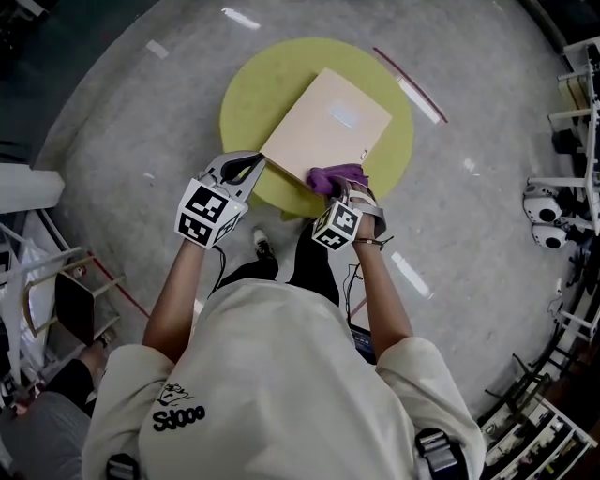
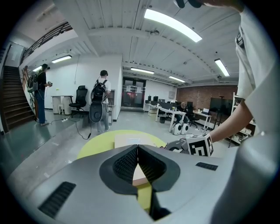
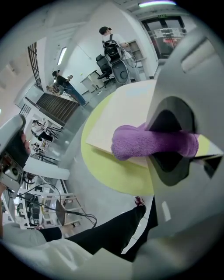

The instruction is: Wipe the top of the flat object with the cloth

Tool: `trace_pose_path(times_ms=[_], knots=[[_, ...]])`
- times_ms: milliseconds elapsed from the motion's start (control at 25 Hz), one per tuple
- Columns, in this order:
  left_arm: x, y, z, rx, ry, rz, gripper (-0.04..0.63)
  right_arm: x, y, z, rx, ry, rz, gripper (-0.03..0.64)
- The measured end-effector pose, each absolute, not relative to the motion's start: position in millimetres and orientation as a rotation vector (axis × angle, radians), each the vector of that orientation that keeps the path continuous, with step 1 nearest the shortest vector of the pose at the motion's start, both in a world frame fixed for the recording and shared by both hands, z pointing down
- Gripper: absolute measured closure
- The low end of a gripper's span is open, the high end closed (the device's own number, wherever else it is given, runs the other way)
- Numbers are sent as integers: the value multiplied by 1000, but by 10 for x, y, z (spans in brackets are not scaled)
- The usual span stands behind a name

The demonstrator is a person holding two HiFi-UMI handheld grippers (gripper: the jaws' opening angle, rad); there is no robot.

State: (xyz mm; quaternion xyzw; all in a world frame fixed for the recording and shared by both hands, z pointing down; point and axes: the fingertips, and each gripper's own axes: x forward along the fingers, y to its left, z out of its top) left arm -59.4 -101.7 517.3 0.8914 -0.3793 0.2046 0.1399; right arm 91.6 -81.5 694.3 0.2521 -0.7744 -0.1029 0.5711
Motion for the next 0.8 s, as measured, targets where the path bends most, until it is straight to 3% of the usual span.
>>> trace_pose_path(times_ms=[800], knots=[[-172, -1694, 5323, 2444, -1137, 677, 589, 1823, -2812, 6883, 744, -1783, -233, 543]])
